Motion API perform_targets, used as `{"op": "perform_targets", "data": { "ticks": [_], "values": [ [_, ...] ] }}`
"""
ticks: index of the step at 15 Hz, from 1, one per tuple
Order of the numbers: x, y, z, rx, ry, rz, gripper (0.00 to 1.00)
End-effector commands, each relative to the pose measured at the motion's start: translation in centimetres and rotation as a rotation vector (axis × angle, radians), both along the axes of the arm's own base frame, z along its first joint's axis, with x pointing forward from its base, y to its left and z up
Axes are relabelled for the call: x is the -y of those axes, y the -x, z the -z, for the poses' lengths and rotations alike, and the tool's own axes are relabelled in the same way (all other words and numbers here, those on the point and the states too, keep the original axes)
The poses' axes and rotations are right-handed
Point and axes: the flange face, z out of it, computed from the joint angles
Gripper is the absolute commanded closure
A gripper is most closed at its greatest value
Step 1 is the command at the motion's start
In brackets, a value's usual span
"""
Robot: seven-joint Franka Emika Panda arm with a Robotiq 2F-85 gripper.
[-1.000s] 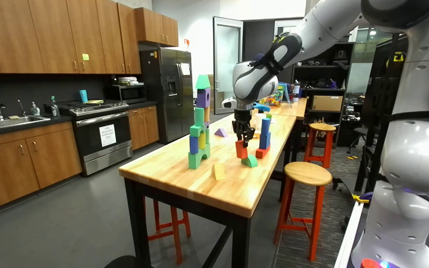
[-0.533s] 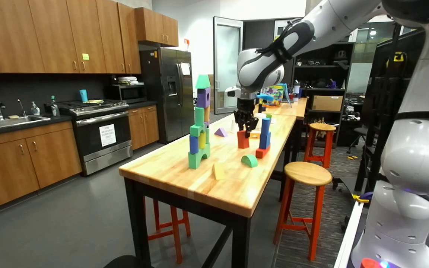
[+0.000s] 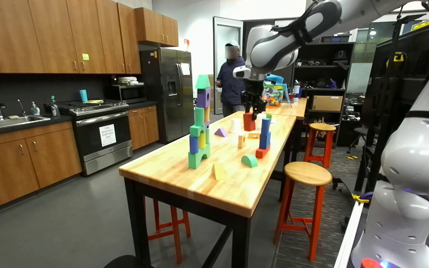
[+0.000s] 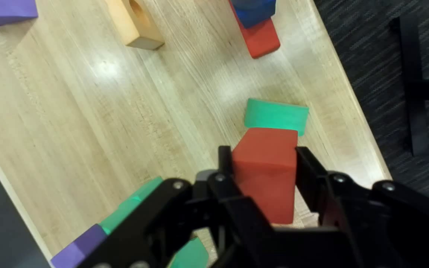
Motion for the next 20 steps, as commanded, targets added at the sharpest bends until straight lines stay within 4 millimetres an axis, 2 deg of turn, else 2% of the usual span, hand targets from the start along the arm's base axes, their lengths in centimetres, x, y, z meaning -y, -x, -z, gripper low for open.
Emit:
{"op": "perform_targets", "data": {
  "ticks": [1, 3, 5, 6, 8, 14, 15, 20],
  "values": [
    [0.0, 3.5, -5.6, 0.06, 0.06, -0.014, 0.81],
    [0.0, 4.7, -8.8, 0.095, 0.084, -0.002, 0.81],
    [0.2, 5.0, -10.0, 0.097, 0.102, -0.005, 0.81],
    [0.1, 4.5, -8.9, 0.097, 0.073, 0.0, 0.56],
    [0.2, 5.2, -10.0, 0.11, 0.08, 0.002, 0.56],
    [0.2, 5.1, -9.7, 0.102, 0.08, 0.002, 0.56],
    [0.2, 5.1, -9.7, 0.102, 0.08, 0.002, 0.81],
    [0.9, 4.3, -10.2, 0.108, 0.091, 0.012, 0.81]
  ]
}}
